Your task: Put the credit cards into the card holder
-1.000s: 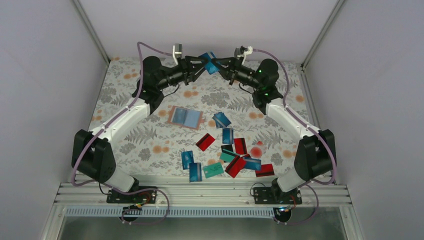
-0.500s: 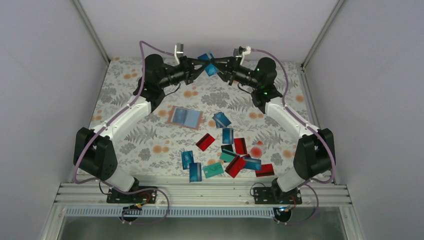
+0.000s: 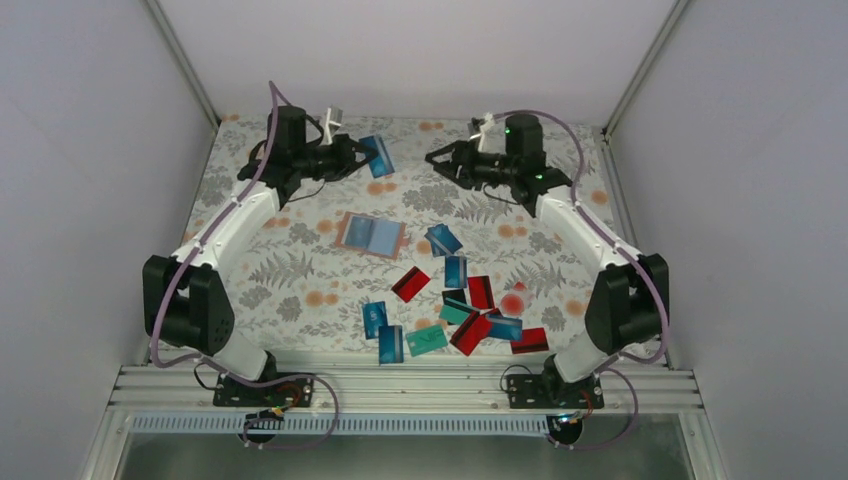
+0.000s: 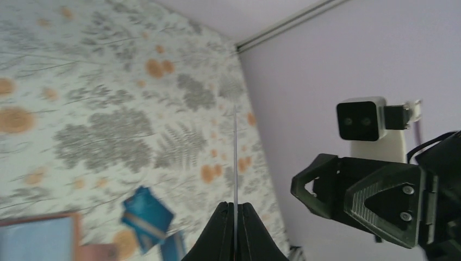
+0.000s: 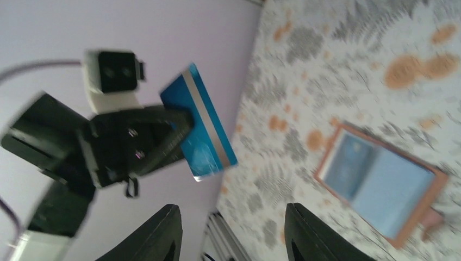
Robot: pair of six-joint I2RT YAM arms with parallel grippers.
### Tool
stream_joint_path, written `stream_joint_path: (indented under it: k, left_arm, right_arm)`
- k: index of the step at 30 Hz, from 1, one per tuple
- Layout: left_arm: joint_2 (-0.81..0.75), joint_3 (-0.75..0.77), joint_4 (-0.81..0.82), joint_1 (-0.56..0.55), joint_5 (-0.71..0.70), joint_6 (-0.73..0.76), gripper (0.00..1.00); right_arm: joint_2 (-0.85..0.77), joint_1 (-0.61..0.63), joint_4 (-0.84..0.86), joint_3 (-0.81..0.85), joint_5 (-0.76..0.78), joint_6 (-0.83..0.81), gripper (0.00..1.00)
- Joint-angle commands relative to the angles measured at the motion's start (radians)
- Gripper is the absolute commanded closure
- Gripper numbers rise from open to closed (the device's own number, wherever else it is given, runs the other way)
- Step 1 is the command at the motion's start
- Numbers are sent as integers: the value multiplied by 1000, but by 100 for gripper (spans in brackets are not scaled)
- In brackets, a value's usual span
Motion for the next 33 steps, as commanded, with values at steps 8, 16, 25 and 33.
stream_joint_path:
  k: [8, 16, 25, 33]
  left_arm:
    - [81, -195, -44, 72, 49, 336, 98]
    - [160, -249, -7, 82, 33, 407, 98]
    - [213, -279, 79, 90, 41, 415, 98]
    - [280, -239, 81, 93, 43, 450, 98]
  right_arm:
    - [253, 188, -341, 117, 15, -388, 56]
    - [424, 254, -407, 222, 47, -409, 67]
    - [535, 261, -412, 228, 43, -404, 81]
    - [599, 229, -473, 278, 90, -411, 89]
